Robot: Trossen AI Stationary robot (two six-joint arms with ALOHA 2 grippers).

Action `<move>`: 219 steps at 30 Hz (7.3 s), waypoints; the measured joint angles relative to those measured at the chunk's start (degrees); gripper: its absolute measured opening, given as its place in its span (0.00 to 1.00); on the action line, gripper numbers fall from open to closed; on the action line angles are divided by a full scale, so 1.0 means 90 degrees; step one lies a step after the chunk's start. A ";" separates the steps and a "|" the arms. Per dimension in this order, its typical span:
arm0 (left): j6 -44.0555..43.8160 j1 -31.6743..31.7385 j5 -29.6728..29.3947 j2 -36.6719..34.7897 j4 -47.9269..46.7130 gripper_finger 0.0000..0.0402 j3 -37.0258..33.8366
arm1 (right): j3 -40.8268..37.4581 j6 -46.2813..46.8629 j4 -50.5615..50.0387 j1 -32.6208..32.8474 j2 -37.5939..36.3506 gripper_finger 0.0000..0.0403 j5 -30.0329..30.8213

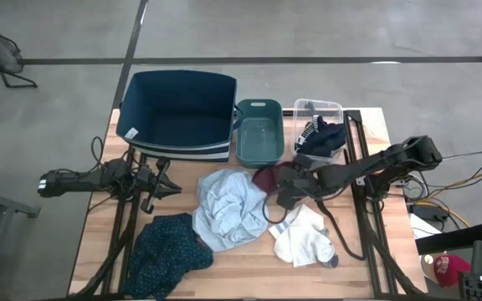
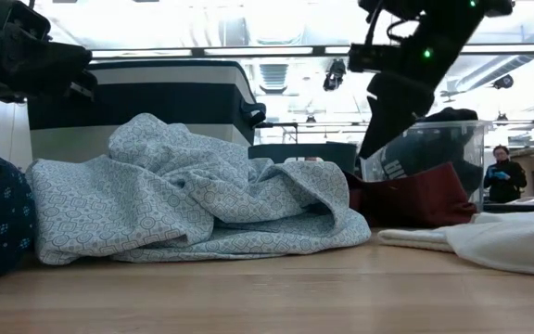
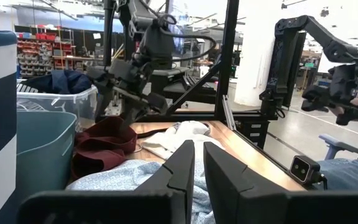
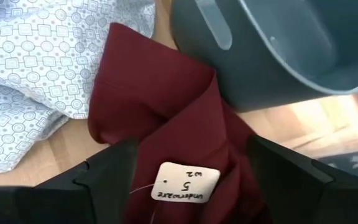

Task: Pick & Place Cloths
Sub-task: Put the dark red underwear into the transparent bin

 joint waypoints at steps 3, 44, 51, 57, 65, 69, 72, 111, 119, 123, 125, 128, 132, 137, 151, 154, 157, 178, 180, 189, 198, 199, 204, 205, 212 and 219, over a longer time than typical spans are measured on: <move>-0.0001 0.0000 0.0000 0.0001 0.0000 0.10 0.0000 | -0.0260 0.0082 0.0350 0.0000 0.0000 0.75 0.0000; -0.0001 0.0000 0.0001 0.0000 0.0000 0.10 0.0001 | -0.0622 0.0796 0.1622 0.0851 0.0002 0.02 -0.1881; 0.0000 0.0000 -0.0001 0.0001 0.0000 0.10 0.0000 | -0.0132 0.0651 0.1640 0.1078 0.0002 0.02 -0.1621; 0.0001 0.0000 0.0001 0.0002 0.0000 0.10 -0.0001 | -0.0137 0.0776 0.1907 0.1071 0.0002 0.02 -0.1539; 0.0001 0.0000 0.0001 0.0002 0.0000 0.10 -0.0001 | -0.0288 0.0920 0.1939 0.1020 0.0005 0.13 -0.0425; 0.0000 0.0000 0.0001 0.0002 0.0000 0.10 0.0000 | -0.0275 0.1047 0.1969 0.1029 0.0005 0.28 0.0087; 0.0000 0.0000 0.0001 0.0001 0.0000 0.10 -0.0001 | -0.0282 0.1197 0.1961 0.1030 0.0005 0.42 0.0384; -0.0001 0.0000 -0.0001 0.0102 -0.0112 0.10 -0.0001 | 0.1061 0.3385 -0.0177 0.0720 0.2728 0.68 0.2278; 0.0001 0.0000 -0.0003 0.0102 -0.0126 0.10 0.0001 | 0.1158 0.3409 -0.0182 0.0505 0.3304 0.57 0.1658; -0.0001 0.0000 -0.0003 0.0104 -0.0130 0.10 0.0001 | 0.1134 0.3307 -0.0186 0.0512 0.3331 0.39 0.1561; -0.0001 0.0000 -0.0003 0.0104 -0.0131 0.10 0.0001 | 0.1127 0.3134 -0.0224 0.0511 0.3259 0.27 0.1427; 0.0001 0.0000 -0.0002 0.0104 -0.0131 0.10 0.0001 | 0.1100 0.2790 -0.0291 0.0557 0.3044 0.08 0.1171; -0.0001 0.0000 -0.0003 0.0107 -0.0134 0.10 0.0001 | 0.1099 0.2506 -0.0275 0.0680 0.2561 0.04 0.1145; -0.0001 0.0000 -0.0003 0.0107 -0.0136 0.10 0.0001 | 0.1109 0.2141 -0.0274 0.0799 0.1921 0.03 0.1239; -0.0001 0.0000 -0.0001 0.0108 -0.0135 0.10 0.0001 | 0.1111 0.1121 -0.0423 0.0922 -0.0400 0.03 0.1600; -0.0001 0.0000 -0.0001 0.0109 -0.0137 0.10 0.0001 | 0.1111 0.0878 -0.0419 0.0918 -0.0887 0.03 0.1763; -0.0001 0.0000 -0.0001 0.0109 -0.0136 0.10 0.0001 | 0.1111 0.0611 -0.0411 0.0923 -0.1349 0.03 0.2033; 0.0000 0.0000 -0.0001 0.0109 -0.0136 0.10 0.0001 | 0.1111 -0.3434 0.1562 0.0307 -0.3625 0.03 0.5508; 0.0001 0.0000 -0.0001 0.0109 -0.0136 0.10 0.0001 | 0.1111 -0.3312 0.1553 0.0043 -0.3640 0.04 0.5488; 0.0001 0.0000 -0.0001 0.0109 -0.0136 0.10 0.0001 | 0.0978 -0.1212 -0.0457 -0.1264 -0.3528 0.03 0.4494; 0.0000 0.0000 -0.0001 0.0109 -0.0137 0.10 0.0001 | -0.0045 0.0319 -0.1433 -0.2596 -0.3196 0.03 0.2612; -0.0001 0.0000 -0.0001 0.0109 -0.0137 0.10 0.0001 | -0.0198 0.0324 -0.1360 -0.2702 -0.3117 0.03 0.2390; 0.0000 0.0000 -0.0001 0.0109 -0.0138 0.10 0.0001 | -0.0917 0.0366 -0.1200 -0.3084 -0.2648 0.04 0.1697; 0.0001 0.0000 -0.0001 0.0109 -0.0138 0.10 0.0001 | -0.1037 0.0408 -0.1185 -0.3150 -0.2531 0.04 0.1587; -0.0001 0.0000 -0.0001 0.0109 -0.0137 0.10 0.0001 | -0.1233 0.0519 -0.0847 -0.3404 -0.2020 0.04 0.0957; 0.0000 0.0000 -0.0001 0.0109 -0.0137 0.10 0.0001 | -0.0809 0.0168 -0.0767 -0.3412 -0.2192 0.08 0.0996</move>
